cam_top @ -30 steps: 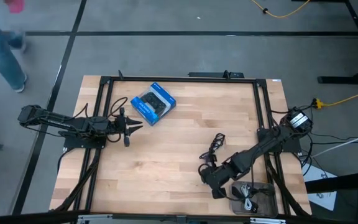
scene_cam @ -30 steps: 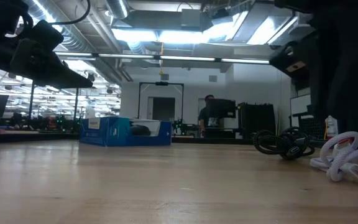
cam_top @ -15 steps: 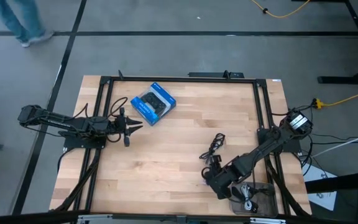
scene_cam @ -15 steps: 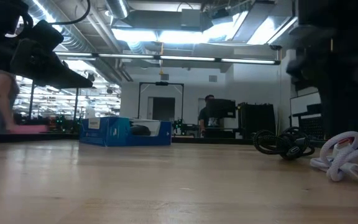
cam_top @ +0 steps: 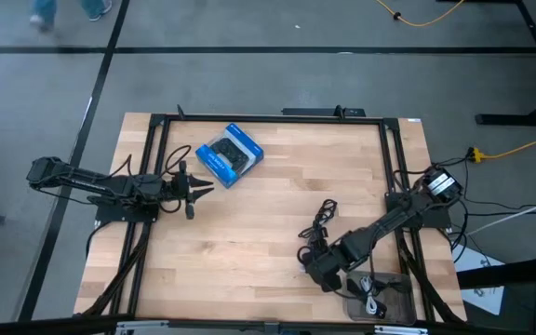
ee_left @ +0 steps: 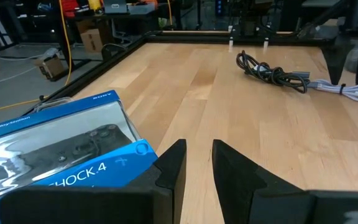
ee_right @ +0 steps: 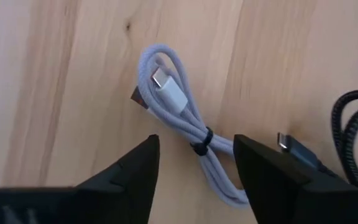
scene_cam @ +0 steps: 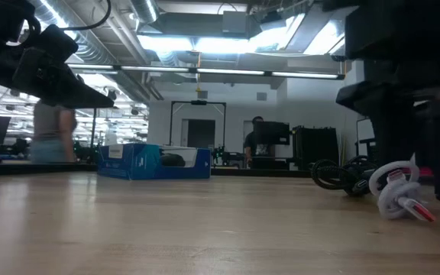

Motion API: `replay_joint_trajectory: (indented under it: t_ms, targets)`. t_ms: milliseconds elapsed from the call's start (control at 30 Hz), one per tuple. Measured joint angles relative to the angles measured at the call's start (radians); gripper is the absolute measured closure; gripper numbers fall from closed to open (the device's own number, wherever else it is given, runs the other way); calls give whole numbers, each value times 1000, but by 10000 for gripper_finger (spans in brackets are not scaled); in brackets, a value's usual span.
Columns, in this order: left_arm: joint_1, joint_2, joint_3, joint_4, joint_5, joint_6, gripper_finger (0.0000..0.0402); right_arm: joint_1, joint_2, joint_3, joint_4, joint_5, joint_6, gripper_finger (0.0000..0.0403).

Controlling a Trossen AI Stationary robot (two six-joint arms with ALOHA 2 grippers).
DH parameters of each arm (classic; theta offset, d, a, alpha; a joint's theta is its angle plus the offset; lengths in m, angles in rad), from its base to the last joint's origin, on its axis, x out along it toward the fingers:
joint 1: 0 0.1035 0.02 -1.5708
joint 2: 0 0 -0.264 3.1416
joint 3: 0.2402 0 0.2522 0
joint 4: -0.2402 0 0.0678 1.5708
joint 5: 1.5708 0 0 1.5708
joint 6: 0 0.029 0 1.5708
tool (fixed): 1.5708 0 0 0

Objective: Pick and place USB-C Cables
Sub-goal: Put the white charger cable into the black bin

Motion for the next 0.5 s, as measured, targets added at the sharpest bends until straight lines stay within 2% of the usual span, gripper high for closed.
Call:
replay_joint_trajectory:
  t_ms: [233, 500]
  targets:
    - [0, 0, 0, 0, 0, 0, 331, -40, 28, 0, 9, -8, -71, 194]
    - [0, 0, 0, 0, 0, 0, 331, -86, 48, 2, 4, -59, -45, 194]
